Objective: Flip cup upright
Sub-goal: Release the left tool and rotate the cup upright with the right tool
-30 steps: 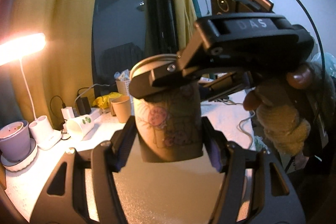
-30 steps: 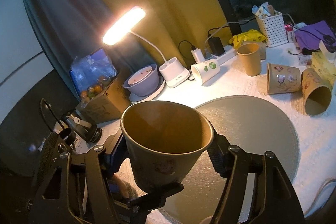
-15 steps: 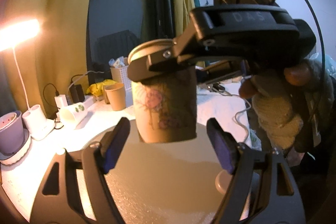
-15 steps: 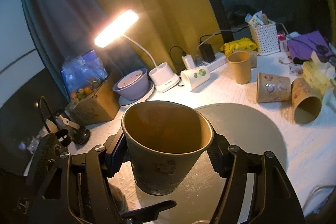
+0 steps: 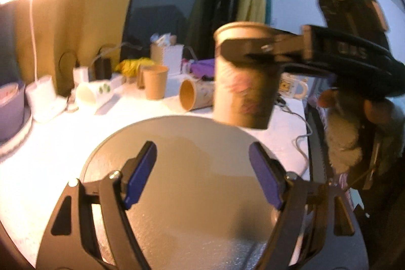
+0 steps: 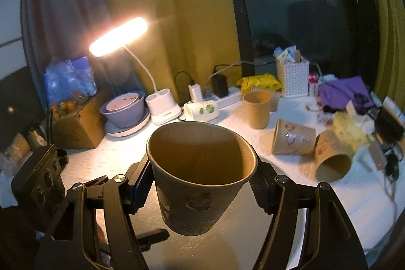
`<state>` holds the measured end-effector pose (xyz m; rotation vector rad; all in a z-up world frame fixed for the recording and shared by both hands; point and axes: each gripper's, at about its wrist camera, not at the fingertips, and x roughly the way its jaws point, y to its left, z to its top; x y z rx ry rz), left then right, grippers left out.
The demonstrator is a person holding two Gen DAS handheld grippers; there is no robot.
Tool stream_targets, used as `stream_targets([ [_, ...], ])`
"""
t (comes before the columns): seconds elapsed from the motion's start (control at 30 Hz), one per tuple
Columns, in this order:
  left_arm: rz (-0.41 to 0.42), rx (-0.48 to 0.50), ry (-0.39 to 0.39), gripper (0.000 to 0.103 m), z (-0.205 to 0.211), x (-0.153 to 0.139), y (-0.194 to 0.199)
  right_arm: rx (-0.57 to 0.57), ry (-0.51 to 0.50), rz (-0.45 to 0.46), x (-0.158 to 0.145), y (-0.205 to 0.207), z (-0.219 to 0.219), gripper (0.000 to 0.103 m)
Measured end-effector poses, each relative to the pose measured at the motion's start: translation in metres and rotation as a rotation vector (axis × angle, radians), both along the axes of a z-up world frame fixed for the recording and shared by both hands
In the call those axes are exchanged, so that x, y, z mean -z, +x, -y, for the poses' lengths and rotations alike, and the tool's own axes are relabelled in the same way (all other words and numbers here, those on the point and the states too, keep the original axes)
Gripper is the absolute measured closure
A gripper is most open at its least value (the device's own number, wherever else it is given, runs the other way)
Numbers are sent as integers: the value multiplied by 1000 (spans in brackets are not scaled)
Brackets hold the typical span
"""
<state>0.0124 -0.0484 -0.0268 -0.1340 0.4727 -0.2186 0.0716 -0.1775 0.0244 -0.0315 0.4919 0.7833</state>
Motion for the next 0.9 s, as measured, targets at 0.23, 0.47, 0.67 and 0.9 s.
stream_targets([
  [0.23,-88,-130,-101,26,-33,9,11,43,-40,100,0,1,-7,33],
  [0.47,-116,-253,-162,26,-61,13,11,43,-77,123,10,5,-20,33],
  [0.67,-92,-326,-159,26,-70,9,7,36,-123,145,24,9,-37,33],
  [0.9,-82,-421,-107,26,-79,8,5,7,-161,79,53,23,-56,33],
])
